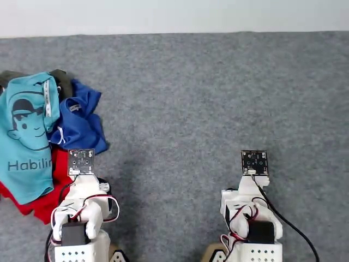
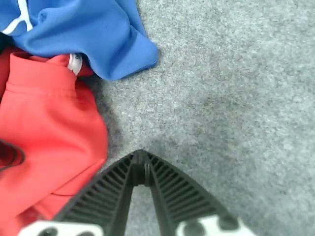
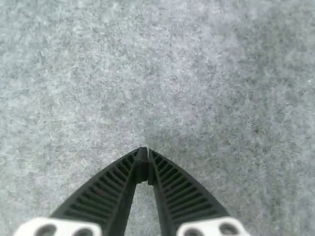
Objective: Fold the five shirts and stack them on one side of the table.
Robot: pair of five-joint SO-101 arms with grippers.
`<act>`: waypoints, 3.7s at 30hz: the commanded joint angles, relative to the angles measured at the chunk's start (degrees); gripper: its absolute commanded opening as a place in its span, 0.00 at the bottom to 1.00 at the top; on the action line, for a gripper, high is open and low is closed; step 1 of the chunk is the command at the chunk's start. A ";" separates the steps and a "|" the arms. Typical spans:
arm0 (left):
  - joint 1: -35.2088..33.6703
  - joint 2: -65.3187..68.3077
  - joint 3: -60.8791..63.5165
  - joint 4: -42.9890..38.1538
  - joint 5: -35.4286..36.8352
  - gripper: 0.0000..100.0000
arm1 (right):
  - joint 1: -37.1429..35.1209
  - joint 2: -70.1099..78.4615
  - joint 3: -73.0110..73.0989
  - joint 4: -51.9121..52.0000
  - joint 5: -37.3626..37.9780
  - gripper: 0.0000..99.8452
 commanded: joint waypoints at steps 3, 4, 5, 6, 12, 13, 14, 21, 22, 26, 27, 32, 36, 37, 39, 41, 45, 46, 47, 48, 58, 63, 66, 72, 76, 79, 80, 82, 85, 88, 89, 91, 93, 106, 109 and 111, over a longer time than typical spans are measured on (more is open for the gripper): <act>0.26 -0.62 -0.31 0.26 0.53 0.00 | 0.31 -0.75 0.88 0.48 -0.44 0.01; 0.26 -0.62 -0.31 0.26 0.62 0.00 | 0.31 -0.75 0.88 0.48 -0.44 0.01; 0.26 -0.62 -0.31 0.26 0.62 0.00 | 0.31 -0.75 0.88 0.48 -0.44 0.01; 0.26 -0.62 -0.31 0.18 0.62 0.00 | 0.31 -0.75 0.88 0.48 -0.44 0.01; 1.05 -0.70 -0.31 0.00 0.79 0.00 | 0.31 -0.75 0.88 0.48 -0.44 0.01; 1.85 -0.70 -0.31 0.00 0.79 0.00 | 0.31 -0.75 0.88 0.48 -0.44 0.01; 2.81 -0.70 -0.31 -0.09 0.53 0.00 | 0.31 -0.75 0.88 0.48 -0.44 0.01; 3.69 -0.70 -3.21 -6.59 0.26 0.00 | 0.31 -0.75 0.88 0.48 -0.44 0.01; 3.78 -0.70 -3.65 -7.91 0.26 0.00 | 0.31 -0.75 0.88 0.48 -0.44 0.01; 3.69 -0.62 -6.73 -12.31 0.35 0.00 | 0.31 -0.75 0.88 0.48 -0.44 0.01; 3.69 -0.62 -8.31 -13.01 0.35 0.00 | 0.31 -0.75 0.88 0.48 -0.44 0.01; 3.69 -0.44 -16.75 -13.45 0.35 0.00 | 0.31 -0.75 0.88 0.48 -0.44 0.01; 3.60 -0.35 -20.44 -13.36 0.35 0.00 | 0.31 -0.75 0.88 0.48 -0.44 0.01; 3.69 -0.26 -21.58 -13.36 0.35 0.00 | 0.31 -0.75 0.88 0.48 -0.44 0.01; 3.69 1.85 -24.57 -13.36 0.35 0.00 | 0.31 -0.75 0.88 0.48 -0.44 0.01; 3.69 6.86 -29.05 -12.04 0.35 0.00 | 0.31 -0.75 0.88 0.48 -0.44 0.01; 3.69 22.15 -42.42 -8.88 0.35 0.00 | 0.31 -0.75 0.88 0.48 -0.44 0.01; 3.69 26.37 -46.29 -7.82 0.35 0.00 | 0.31 -0.75 0.88 0.48 -0.44 0.01; 3.69 30.77 -49.89 -6.42 0.35 0.00 | 0.31 -0.75 0.88 0.48 -0.44 0.01; 3.60 35.08 -53.49 -4.92 0.26 0.00 | 0.31 -0.75 0.88 0.48 -0.44 0.01; -9.41 66.46 -80.75 5.98 -2.55 0.00 | 0.31 -0.75 0.88 0.48 -0.44 0.01; -18.20 75.96 -88.84 5.63 -24.26 0.00 | 0.31 -0.75 0.88 0.48 -0.44 0.01; -21.54 79.82 -92.44 6.51 -26.20 0.00 | 0.31 -0.75 0.88 0.48 -0.44 0.01; -27.52 89.14 -96.66 7.65 -24.09 0.00 | 0.31 -0.75 0.88 0.48 -0.44 0.01; -28.31 96.26 -99.12 8.18 -24.26 0.04 | 0.31 -0.75 0.88 0.48 -0.44 0.01; -28.13 100.40 -102.02 9.85 -25.76 0.15 | 0.31 -0.75 0.88 0.48 -0.44 0.01; -28.04 101.63 -103.08 10.02 -26.11 0.17 | 0.31 -0.75 0.88 0.48 -0.44 0.01; -28.04 104.00 -105.36 10.11 -26.20 0.21 | 0.31 -0.75 0.88 0.48 -0.44 0.01; -28.04 107.96 -108.53 9.85 -26.46 0.24 | 0.31 -0.75 0.88 0.48 -0.44 0.01; -28.04 112.79 -110.90 9.85 -29.27 0.24 | 0.31 -0.75 0.88 0.48 -0.44 0.01; -28.04 114.29 -111.69 9.85 -29.63 0.24 | 0.31 -0.75 0.88 0.48 -0.44 0.01; -28.13 117.36 -113.63 9.85 -29.80 0.24 | 0.31 -0.75 0.88 0.48 -0.44 0.01; -28.31 120.00 -116.00 10.11 -29.80 0.24 | 0.31 -0.75 0.88 0.48 -0.44 0.01; -28.04 130.20 -118.20 10.20 -29.54 0.13 | 0.31 -0.75 0.88 0.48 -0.44 0.01; -27.87 130.29 -118.90 11.96 -29.54 0.08 | 0.31 -0.75 0.88 0.48 -0.44 0.01; -26.90 129.76 -120.57 14.59 -29.54 0.02 | 0.31 -0.75 0.88 0.48 -0.44 0.01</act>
